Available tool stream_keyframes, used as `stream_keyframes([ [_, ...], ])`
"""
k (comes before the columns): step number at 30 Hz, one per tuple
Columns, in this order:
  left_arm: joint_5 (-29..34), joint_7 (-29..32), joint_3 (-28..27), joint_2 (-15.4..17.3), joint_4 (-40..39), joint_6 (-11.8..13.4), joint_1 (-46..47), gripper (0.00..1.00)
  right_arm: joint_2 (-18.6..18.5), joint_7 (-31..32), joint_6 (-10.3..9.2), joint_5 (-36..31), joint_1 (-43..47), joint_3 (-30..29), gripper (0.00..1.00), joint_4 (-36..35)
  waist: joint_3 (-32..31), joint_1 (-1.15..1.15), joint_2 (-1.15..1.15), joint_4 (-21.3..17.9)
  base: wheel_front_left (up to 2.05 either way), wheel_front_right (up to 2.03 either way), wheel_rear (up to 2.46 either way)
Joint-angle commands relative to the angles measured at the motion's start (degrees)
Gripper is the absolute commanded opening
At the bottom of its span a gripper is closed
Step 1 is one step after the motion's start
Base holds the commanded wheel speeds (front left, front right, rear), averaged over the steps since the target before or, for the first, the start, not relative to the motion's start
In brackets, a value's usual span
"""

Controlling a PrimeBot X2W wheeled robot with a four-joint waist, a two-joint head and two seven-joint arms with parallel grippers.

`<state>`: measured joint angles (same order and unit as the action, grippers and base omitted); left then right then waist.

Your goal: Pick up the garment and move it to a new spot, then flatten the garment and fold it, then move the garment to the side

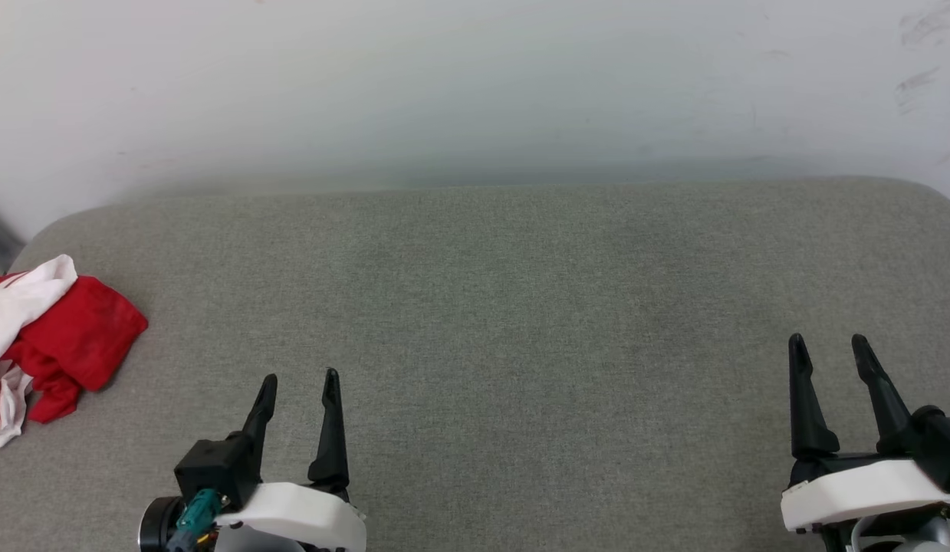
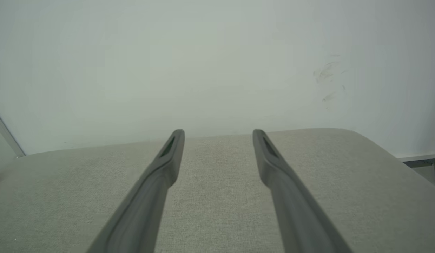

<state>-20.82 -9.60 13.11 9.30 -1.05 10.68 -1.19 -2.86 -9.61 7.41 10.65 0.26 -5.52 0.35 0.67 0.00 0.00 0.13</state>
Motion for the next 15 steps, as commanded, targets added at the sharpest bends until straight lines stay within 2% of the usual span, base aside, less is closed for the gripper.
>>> stream_keyframes([
  [1, 1.10, -0.46, 0.51, 0.70, -0.34, 0.46, 0.54, 1.00, -0.06, -0.44, 0.11, -1.37, 0.21, -0.11, 1.00, -0.33, 0.01, 0.00, 0.00, 0.01, 0.00, 0.00, 0.00],
  [4, 2.18, -0.87, 1.77, 1.17, -0.02, 1.54, 0.67, 1.00, -0.06, -0.84, 0.12, -2.98, 0.31, 0.00, 1.00, -0.26, 0.01, 0.00, 0.00, 0.04, 0.00, 0.00, 0.00],
  [15, 6.67, -2.33, 5.24, 2.34, 1.54, 2.69, 0.95, 1.00, -0.05, -2.28, 0.12, -8.81, 0.80, 1.45, 1.00, -0.76, -0.08, 0.00, 0.00, 0.09, 0.00, 0.00, 0.00],
])
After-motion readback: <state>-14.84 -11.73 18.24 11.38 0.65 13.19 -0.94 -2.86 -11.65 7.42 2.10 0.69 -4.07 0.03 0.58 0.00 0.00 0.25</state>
